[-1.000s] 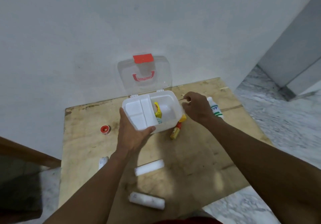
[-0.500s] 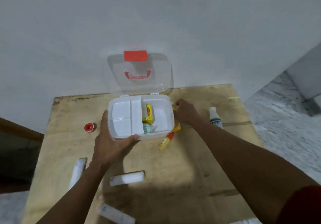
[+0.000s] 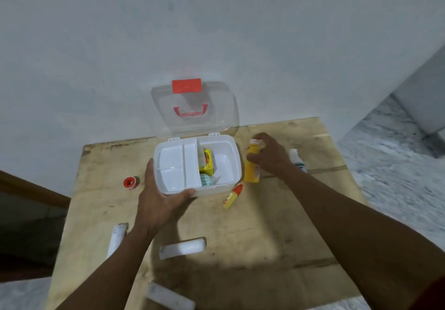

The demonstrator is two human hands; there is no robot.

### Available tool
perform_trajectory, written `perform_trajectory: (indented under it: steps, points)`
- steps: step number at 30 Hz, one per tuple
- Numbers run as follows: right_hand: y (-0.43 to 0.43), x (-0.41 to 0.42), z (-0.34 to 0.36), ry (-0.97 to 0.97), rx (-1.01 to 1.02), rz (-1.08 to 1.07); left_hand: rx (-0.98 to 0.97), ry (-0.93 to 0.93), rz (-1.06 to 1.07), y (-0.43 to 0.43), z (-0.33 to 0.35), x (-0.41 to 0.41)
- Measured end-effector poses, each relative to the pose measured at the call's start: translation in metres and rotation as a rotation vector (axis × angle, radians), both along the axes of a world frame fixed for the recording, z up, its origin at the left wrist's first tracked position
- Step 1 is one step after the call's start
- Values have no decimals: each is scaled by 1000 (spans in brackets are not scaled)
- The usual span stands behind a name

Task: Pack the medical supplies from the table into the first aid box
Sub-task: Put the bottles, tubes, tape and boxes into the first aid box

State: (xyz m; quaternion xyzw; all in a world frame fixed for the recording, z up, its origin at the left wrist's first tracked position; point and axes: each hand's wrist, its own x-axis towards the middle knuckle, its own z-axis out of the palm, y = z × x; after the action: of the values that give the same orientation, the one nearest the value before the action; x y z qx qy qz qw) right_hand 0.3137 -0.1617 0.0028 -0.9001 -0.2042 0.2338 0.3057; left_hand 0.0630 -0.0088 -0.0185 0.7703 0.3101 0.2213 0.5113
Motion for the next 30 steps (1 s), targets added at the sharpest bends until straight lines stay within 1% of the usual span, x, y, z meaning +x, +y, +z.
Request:
perform_trajectory:
  steps: [3,7,10,12,16,20,22,27,30]
  points:
    - [-15,-12,22,-77,121,-85,5,2,-8,3,-2,-3]
    - [-23,-33,52,-235,277,-127,-11,22,6,6,-3,-7]
    - [-19,-53,69,-256,397,-145,-33,17,25,4,-3,-9]
    - [-12,-67,74,-281,441,-123,-33,17,22,6,-3,-9]
    - [3,-86,69,-402,418,10,-22,12,0,9,-3,-9]
    - [17,-87,56,-466,428,122,-21,12,4,9,-1,-9]
    - [24,-82,47,-469,409,180,-23,27,13,8,-2,-8]
    - [34,-66,18,-403,353,281,-22,48,10,6,2,-8]
    - [39,-58,2,-414,311,361,-50,56,-4,6,4,-8]
